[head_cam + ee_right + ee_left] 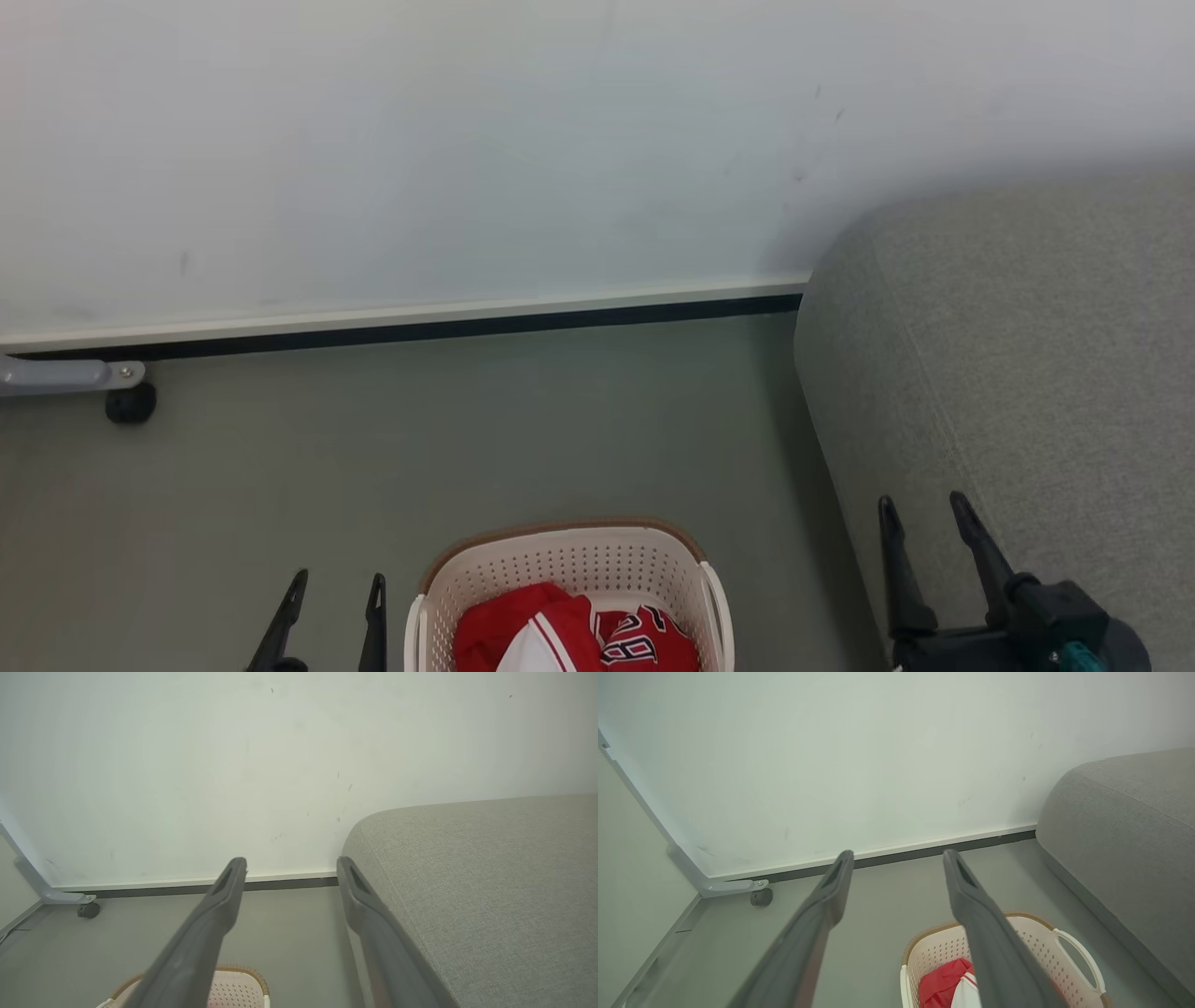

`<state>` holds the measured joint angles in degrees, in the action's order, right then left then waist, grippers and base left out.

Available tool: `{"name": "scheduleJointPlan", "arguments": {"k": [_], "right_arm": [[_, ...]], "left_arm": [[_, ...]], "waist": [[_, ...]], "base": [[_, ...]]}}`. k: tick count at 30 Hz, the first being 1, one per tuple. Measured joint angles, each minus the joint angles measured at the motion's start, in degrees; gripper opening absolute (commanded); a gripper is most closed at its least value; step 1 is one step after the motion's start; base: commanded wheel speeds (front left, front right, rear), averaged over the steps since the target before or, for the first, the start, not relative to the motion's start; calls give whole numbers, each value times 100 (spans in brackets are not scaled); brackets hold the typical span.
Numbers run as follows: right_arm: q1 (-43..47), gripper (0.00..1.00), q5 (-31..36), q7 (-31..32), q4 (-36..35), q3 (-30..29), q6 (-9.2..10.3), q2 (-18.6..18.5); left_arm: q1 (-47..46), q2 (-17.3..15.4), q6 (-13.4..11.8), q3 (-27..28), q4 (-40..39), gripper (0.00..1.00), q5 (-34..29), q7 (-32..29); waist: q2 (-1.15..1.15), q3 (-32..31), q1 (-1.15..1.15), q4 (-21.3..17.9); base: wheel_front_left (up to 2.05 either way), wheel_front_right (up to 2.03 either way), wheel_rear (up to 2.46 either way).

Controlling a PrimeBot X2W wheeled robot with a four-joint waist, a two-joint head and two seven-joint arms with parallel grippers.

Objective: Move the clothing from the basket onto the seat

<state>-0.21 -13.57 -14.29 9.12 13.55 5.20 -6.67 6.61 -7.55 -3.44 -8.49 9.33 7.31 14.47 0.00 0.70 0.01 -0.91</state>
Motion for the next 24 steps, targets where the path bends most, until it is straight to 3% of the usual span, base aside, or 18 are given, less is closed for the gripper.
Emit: {"name": "scheduleJointPlan", "arguments": {"k": [24], "right_arm": [[-1170,100,162,-42,-698,-319,9,-79]], "left_arm": [[-1571,318,378,-918,1695,100,-381,-77]], "waist": [[1,1715,0,-373]], "base": [[0,0,0]]}}
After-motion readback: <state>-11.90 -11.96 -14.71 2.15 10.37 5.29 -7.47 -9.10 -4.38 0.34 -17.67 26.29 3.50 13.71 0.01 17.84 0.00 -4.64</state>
